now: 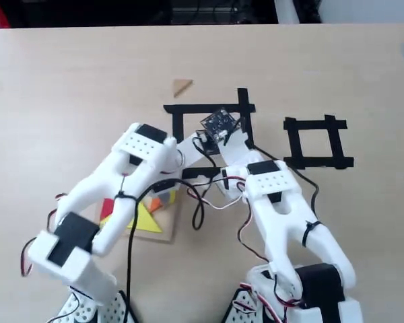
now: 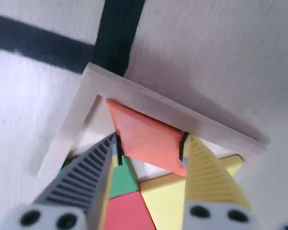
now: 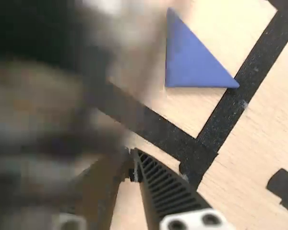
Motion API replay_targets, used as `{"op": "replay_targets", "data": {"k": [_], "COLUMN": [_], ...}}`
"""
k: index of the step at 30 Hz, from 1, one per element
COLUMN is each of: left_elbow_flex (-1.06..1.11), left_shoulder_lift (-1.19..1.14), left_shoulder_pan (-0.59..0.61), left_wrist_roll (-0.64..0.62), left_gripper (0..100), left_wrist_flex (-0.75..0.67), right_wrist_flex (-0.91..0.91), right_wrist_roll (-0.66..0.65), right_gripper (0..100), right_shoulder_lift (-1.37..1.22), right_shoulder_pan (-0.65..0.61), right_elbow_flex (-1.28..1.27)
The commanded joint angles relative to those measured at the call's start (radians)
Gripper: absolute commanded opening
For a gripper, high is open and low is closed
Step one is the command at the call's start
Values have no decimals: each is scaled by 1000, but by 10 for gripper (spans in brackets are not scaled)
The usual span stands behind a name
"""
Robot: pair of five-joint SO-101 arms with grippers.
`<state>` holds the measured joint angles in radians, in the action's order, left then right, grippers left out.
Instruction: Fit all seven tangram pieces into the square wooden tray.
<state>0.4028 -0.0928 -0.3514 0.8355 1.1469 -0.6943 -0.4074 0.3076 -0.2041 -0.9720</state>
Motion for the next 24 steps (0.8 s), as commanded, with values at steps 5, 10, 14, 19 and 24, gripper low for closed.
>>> {"op": "replay_targets", "data": {"k": [5,10,14,19,24], "left_elbow_flex": [33,33,24,10,-8], "left_shoulder_lift": [183,143,126,133,153], "left_shoulder_pan": [-13,-30,-44,24,111], "left_wrist_roll": [-3,-26,-37,-32,-38], "left_gripper": [29,30,30,30,30], "left_wrist_flex": [-15,-57,-58,-75,-20], "right_wrist_flex": [-2,-5,-3,-5,-3], "right_wrist_roll": [0,0,-3,-5,-6], "right_gripper": [11,11,11,11,11], "right_shoulder_lift": [-4,-4,-4,-4,-4], "right_shoulder_pan": [15,15,15,15,14], "right_elbow_flex": [47,47,47,45,45]}}
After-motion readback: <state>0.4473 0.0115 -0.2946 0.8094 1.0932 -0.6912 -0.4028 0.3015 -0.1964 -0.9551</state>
